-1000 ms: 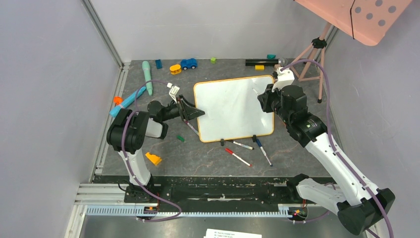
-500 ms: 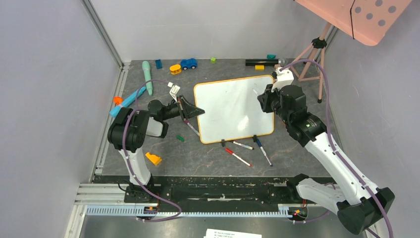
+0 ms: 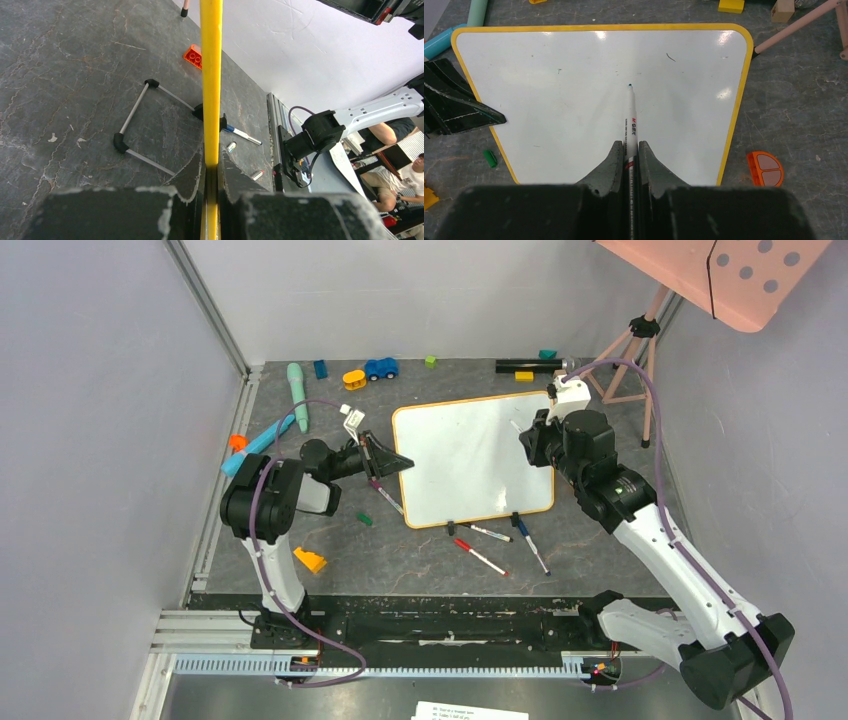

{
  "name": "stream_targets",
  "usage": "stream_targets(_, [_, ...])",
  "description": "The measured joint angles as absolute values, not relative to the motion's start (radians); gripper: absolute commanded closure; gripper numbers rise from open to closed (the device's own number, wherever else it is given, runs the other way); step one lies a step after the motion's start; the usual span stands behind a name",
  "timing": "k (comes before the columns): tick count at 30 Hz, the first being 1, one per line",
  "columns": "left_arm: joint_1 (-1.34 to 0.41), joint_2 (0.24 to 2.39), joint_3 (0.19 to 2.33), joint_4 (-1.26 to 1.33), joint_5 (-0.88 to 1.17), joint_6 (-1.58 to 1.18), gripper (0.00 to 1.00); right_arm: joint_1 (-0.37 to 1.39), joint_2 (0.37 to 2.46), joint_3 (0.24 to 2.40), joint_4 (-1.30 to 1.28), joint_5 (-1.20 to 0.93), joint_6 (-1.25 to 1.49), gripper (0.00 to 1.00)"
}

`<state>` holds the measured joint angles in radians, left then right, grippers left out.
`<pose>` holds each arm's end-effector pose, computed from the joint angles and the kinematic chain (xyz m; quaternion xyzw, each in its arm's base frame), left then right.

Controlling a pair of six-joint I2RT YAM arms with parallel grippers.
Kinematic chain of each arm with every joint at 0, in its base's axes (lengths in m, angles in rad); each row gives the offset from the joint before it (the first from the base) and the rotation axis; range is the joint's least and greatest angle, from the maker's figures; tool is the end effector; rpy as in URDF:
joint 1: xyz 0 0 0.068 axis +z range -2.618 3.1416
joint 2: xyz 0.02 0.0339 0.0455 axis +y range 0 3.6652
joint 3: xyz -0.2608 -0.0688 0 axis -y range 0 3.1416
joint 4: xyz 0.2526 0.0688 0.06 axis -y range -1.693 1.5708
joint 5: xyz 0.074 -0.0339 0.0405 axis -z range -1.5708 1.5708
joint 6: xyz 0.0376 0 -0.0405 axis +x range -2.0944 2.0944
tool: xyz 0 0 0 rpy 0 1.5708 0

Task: Write a sentence on the whiteboard
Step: Hold the whiteboard on the whiteboard stand, then write a sentence on the whiteboard.

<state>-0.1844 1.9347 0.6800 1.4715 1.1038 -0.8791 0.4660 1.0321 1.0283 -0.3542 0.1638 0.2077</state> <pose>0.3253 -0.0948 0.1553 0.2027 0.6407 -0.6196 0.4055 0.2199 0.1037 0.3575 -0.0592 0.8181 0.1243 0.5583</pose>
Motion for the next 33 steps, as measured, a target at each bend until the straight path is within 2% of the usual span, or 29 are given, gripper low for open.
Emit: stream_targets(33, [-0.167,1.948,0.756,1.468,1.162,-0.933,0.98,0.466,1.100,1.035,-0.199,0.088,0.156,1.00])
